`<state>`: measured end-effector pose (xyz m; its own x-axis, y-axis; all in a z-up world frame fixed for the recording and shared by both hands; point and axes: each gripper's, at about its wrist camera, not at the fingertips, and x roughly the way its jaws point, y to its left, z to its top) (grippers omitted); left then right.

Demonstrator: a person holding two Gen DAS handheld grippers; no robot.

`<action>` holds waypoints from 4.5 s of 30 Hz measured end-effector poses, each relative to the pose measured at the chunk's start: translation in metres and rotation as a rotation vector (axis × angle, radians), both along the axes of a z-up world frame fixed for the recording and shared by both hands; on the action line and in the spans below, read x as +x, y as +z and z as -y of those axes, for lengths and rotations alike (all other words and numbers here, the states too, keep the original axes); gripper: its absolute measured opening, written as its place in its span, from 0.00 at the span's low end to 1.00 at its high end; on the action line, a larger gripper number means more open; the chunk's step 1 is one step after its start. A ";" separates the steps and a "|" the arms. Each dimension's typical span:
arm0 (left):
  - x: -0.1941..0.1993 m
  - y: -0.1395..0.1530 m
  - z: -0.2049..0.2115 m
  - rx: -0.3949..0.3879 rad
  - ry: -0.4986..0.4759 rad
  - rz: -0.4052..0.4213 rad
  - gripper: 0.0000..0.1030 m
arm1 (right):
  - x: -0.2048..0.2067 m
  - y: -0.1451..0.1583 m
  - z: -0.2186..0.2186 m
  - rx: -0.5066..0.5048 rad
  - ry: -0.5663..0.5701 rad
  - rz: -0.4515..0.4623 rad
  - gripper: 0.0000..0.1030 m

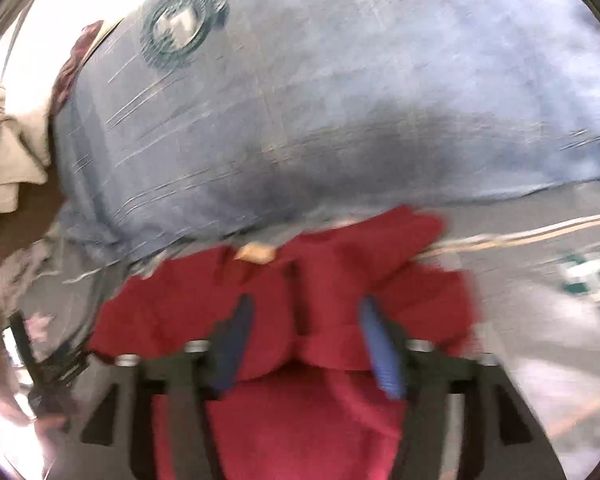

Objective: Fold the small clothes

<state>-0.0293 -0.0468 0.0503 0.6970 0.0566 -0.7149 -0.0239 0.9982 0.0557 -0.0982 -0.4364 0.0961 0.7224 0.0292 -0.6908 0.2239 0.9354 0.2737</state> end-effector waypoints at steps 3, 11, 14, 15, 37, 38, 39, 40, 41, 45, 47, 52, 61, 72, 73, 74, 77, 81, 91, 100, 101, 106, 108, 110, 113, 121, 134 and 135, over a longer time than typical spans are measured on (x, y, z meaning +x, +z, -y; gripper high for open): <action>0.002 -0.006 0.005 0.003 -0.007 -0.015 1.00 | -0.005 0.003 0.004 -0.115 -0.035 -0.011 0.68; 0.002 -0.009 0.001 0.009 0.007 -0.031 1.00 | 0.006 -0.013 -0.004 -0.145 0.083 -0.097 0.71; 0.002 -0.011 0.004 0.021 0.003 -0.034 1.00 | 0.029 -0.026 -0.003 -0.123 0.127 -0.118 0.71; 0.001 -0.011 0.005 0.030 0.000 -0.030 1.00 | 0.037 -0.030 -0.004 -0.119 0.135 -0.118 0.67; 0.004 -0.012 0.002 0.063 0.027 -0.047 1.00 | -0.013 0.005 0.025 0.034 0.019 -0.005 0.59; 0.004 -0.013 0.002 0.065 0.026 -0.048 1.00 | 0.004 -0.004 0.004 0.047 0.083 -0.028 0.59; 0.004 -0.012 0.002 0.064 0.026 -0.048 1.00 | 0.012 -0.011 -0.006 0.041 0.104 -0.042 0.59; 0.004 -0.012 0.001 0.063 0.027 -0.049 1.00 | 0.025 -0.021 -0.019 0.016 0.133 -0.068 0.58; 0.005 -0.012 0.000 0.061 0.030 -0.051 1.00 | 0.038 -0.035 -0.033 -0.029 0.149 -0.106 0.58; 0.006 -0.013 -0.007 0.041 0.038 -0.061 1.00 | 0.068 -0.071 -0.055 -0.103 0.155 -0.192 0.03; 0.004 -0.008 -0.011 0.025 0.045 -0.048 1.00 | 0.060 -0.063 -0.050 -0.083 0.162 -0.141 0.03; 0.003 -0.004 -0.020 -0.026 0.069 -0.025 1.00 | 0.030 -0.031 -0.028 -0.159 0.075 -0.044 0.02; 0.002 -0.012 -0.002 -0.016 0.004 -0.022 1.00 | 0.024 -0.054 -0.003 -0.165 -0.073 -0.150 0.14; 0.009 -0.035 0.009 0.015 -0.007 -0.078 1.00 | 0.126 -0.035 -0.167 -0.019 0.574 -0.017 0.51; 0.010 -0.035 0.009 0.011 -0.009 -0.080 1.00 | 0.134 -0.040 -0.179 -0.027 0.601 -0.034 0.51; 0.011 -0.036 0.008 0.008 -0.011 -0.082 1.00 | 0.149 -0.050 -0.193 -0.038 0.649 -0.063 0.51; 0.013 -0.037 0.007 -0.014 -0.005 -0.096 1.00 | 0.161 -0.066 -0.211 -0.105 0.720 -0.102 0.51; 0.014 -0.038 0.007 -0.031 -0.001 -0.104 1.00 | 0.153 -0.078 -0.226 -0.115 0.789 -0.118 0.24; 0.012 -0.037 0.007 -0.034 0.013 -0.088 1.00 | 0.152 -0.074 -0.209 -0.051 0.591 -0.099 0.12; 0.001 -0.022 0.017 -0.069 -0.057 -0.026 1.00 | 0.079 -0.075 -0.189 -0.239 0.444 -0.182 0.52; 0.001 -0.024 0.020 -0.060 -0.069 -0.036 1.00 | 0.073 -0.073 -0.185 -0.226 0.439 -0.156 0.52; -0.005 -0.020 0.026 -0.090 -0.102 -0.023 1.00 | 0.020 -0.017 -0.157 -0.216 0.324 -0.067 0.53; -0.009 -0.014 0.030 -0.107 -0.125 -0.003 1.00 | -0.010 0.010 -0.153 -0.290 0.288 0.012 0.62; -0.012 -0.012 0.037 -0.102 -0.146 -0.001 1.00 | -0.031 0.024 -0.145 -0.335 0.245 0.056 0.69; -0.016 -0.014 0.047 -0.088 -0.181 -0.020 1.00 | -0.042 0.027 -0.130 -0.363 0.206 0.026 0.69; -0.023 0.003 0.080 -0.066 -0.301 -0.052 1.00 | -0.064 0.018 -0.076 -0.327 0.094 -0.022 0.69; 0.001 -0.030 0.091 -0.060 -0.298 -0.117 1.00 | -0.033 0.009 0.080 -0.266 -0.191 -0.142 0.69; 0.001 -0.032 0.093 -0.055 -0.297 -0.118 1.00 | -0.021 0.004 0.080 -0.279 -0.172 -0.155 0.69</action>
